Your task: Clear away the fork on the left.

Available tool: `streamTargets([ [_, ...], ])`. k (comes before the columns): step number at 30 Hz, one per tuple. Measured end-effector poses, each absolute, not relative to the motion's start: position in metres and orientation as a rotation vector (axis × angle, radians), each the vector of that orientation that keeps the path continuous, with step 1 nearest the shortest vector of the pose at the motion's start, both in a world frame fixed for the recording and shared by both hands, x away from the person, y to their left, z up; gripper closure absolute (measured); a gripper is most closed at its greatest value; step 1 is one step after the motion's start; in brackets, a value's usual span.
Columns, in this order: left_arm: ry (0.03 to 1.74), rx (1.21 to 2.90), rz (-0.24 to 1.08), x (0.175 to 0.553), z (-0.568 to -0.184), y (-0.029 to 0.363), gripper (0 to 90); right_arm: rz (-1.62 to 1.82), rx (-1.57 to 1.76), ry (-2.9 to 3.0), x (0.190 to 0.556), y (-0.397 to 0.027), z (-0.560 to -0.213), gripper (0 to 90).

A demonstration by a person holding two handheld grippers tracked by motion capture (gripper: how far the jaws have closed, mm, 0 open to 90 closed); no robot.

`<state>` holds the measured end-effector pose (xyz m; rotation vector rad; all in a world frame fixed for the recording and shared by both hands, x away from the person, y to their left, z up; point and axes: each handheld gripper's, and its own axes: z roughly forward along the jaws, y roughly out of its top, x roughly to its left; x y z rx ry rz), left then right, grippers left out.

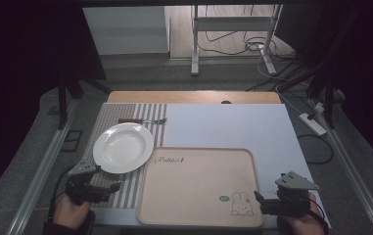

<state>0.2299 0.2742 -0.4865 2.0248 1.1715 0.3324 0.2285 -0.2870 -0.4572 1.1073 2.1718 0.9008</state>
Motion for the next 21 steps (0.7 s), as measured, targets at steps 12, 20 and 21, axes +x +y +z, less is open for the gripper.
streamTargets([
  [12,1.164,2.046,0.319,0.244,-0.488,0.268,0.0,0.895,1.101,2.175,0.229,-0.286,-0.457,0.0],
  [20,1.159,2.053,0.307,0.256,-0.490,0.265,0.0,0.881,1.096,2.182,0.229,-0.285,-0.458,0.0],
  [21,1.158,2.053,0.301,0.259,-0.490,0.264,0.0,0.879,1.095,2.183,0.229,-0.285,-0.458,0.0],
])
